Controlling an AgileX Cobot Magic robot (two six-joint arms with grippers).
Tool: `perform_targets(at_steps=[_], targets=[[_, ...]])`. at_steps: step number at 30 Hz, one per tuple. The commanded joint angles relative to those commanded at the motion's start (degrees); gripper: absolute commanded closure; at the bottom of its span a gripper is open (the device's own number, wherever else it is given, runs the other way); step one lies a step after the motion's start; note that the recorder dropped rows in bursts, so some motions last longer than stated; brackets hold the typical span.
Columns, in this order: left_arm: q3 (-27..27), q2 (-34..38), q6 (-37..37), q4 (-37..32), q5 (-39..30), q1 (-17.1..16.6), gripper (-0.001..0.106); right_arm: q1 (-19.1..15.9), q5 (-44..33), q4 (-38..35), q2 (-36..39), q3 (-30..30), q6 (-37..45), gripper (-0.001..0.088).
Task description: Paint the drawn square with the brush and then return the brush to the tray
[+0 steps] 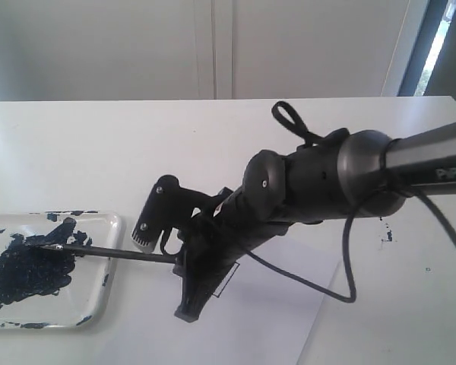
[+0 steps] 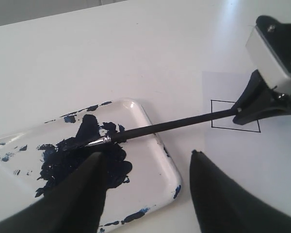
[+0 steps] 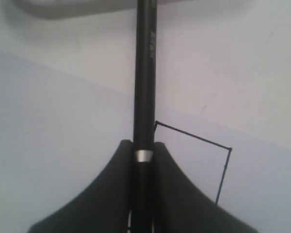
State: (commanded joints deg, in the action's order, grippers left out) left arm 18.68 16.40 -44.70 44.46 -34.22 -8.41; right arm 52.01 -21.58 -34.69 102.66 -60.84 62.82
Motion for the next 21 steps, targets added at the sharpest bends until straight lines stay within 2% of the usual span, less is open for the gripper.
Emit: perform_targets(at_steps=[3,5,10,15,21], targets=[[0.00,0.00,0.00,0.00,0.00,0.00,0.049,0.24,-1.71,1.54,-1.59,0.00,-0.35,0.0868],[0.00,0.00,0.00,0.00,0.00,0.00,0.049,1.16,-2.44,5.19,-2.29,0.00,-2.93,0.0868],[0.00,0.00,0.00,0.00,0.00,0.00,0.049,5.13,-5.58,22.29,-2.73,0.00,-16.47,0.0868],[0.00,0.00,0.00,0.00,0.00,0.00,0.049,6.84,-4.40,39.45,-2.73,0.00,-29.93,0.0868],[0.00,0.00,0.00,0.00,0.00,0.00,0.049,8.08,-4.45,48.79,-2.73,0.00,-39.08,0.0868]])
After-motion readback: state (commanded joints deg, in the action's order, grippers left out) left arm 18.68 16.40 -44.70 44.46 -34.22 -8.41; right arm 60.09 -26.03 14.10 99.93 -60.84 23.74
